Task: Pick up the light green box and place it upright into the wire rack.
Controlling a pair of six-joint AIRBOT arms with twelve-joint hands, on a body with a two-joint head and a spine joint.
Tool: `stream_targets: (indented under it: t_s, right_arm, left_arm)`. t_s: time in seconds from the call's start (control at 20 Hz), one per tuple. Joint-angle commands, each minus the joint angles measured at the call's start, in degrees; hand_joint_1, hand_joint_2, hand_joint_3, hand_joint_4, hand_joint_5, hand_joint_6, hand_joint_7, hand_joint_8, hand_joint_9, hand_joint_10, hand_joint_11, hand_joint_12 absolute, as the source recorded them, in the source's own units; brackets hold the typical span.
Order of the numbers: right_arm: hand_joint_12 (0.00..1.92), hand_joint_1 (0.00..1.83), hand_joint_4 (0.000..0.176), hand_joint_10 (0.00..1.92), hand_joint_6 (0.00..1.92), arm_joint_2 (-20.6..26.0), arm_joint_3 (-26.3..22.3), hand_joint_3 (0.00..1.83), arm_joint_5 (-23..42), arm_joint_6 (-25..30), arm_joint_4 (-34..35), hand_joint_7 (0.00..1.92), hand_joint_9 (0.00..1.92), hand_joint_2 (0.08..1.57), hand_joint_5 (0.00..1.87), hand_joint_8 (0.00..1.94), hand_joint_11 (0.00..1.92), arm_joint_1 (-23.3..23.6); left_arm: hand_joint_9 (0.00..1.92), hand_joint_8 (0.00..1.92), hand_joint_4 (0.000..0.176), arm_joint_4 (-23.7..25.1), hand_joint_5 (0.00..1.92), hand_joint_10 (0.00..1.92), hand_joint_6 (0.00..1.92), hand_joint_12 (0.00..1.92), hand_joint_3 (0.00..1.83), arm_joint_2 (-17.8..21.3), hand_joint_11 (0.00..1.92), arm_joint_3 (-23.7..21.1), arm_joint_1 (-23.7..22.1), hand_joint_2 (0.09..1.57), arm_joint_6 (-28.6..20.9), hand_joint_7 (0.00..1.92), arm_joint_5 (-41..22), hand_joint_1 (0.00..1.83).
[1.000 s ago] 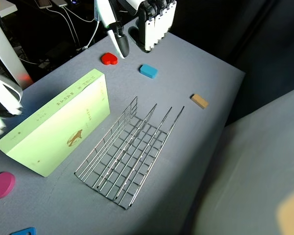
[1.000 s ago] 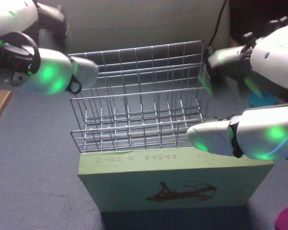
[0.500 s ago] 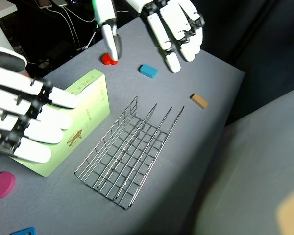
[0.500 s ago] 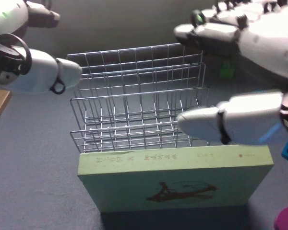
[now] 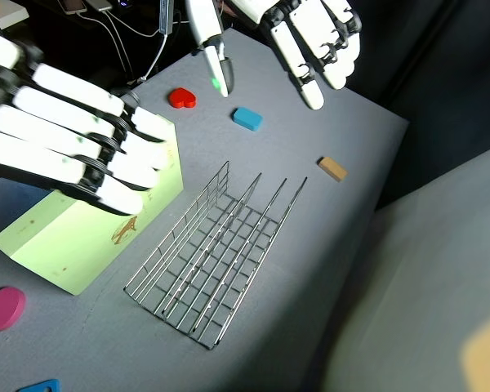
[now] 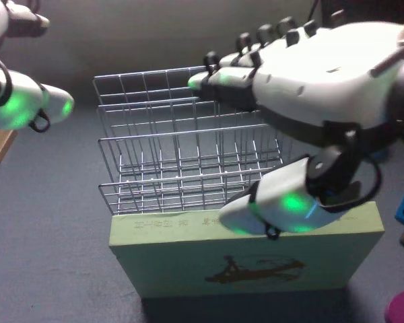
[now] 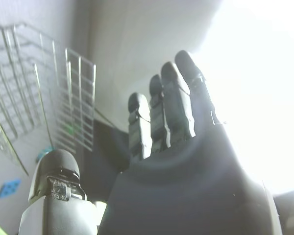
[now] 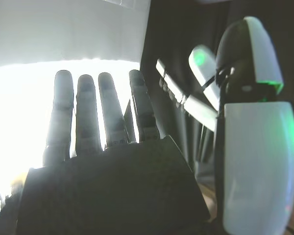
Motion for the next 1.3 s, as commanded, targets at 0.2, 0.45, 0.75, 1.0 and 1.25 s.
stream_targets:
  t_s: [0.2, 0.45, 0.75, 1.0, 1.25]
  right_arm:
    - [0.33, 0.83, 0.101, 0.0, 0.0, -5.32, 3.61, 0.0, 0.34, -3.99, 8.06, 0.04, 0.03, 0.91, 0.1, 0.0, 0.0, 2.01]
    - [0.36, 0.84, 0.104, 0.0, 0.0, -10.05, 8.08, 0.0, -0.23, -3.11, 11.17, 0.06, 0.03, 0.91, 0.1, 0.01, 0.0, 0.33]
    - [0.37, 0.84, 0.104, 0.0, 0.0, -12.97, 11.14, 0.0, -1.24, 1.56, 11.0, 0.06, 0.04, 0.91, 0.1, 0.0, 0.0, -2.59]
    - [0.39, 0.84, 0.104, 0.0, 0.0, -14.51, 12.09, 0.0, -1.25, 5.02, 7.96, 0.06, 0.04, 0.92, 0.11, 0.0, 0.0, -4.88]
    - [0.39, 0.85, 0.104, 0.0, 0.01, -14.97, 12.44, 0.0, -1.51, 5.63, 7.9, 0.06, 0.04, 0.92, 0.12, 0.0, 0.0, -5.95]
  left_arm:
    - [0.2, 0.0, 0.096, 5.25, 0.21, 0.0, 0.0, 0.71, 0.0, 1.21, 0.0, 0.61, -1.3, 1.17, 4.62, 0.18, -0.87, 0.12]
    - [0.24, 0.0, 0.094, 5.17, 0.22, 0.01, 0.0, 0.73, 0.0, 1.41, 0.0, 0.42, -1.36, 1.17, 6.4, 0.21, -0.39, 0.12]
    - [0.24, 0.0, 0.092, 5.17, 0.23, 0.0, 0.0, 0.73, 0.0, 1.41, 0.0, 0.42, -1.44, 1.16, 9.19, 0.21, 0.62, 0.14]
    - [0.24, 0.0, 0.093, 5.17, 0.23, 0.0, 0.0, 0.73, 0.0, 1.4, 0.0, 0.15, -1.49, 1.16, 10.43, 0.21, 1.02, 0.14]
    - [0.24, 0.0, 0.093, 5.17, 0.24, 0.0, 0.0, 0.72, 0.0, 1.42, 0.0, -0.09, -1.87, 1.16, 11.89, 0.21, 2.31, 0.14]
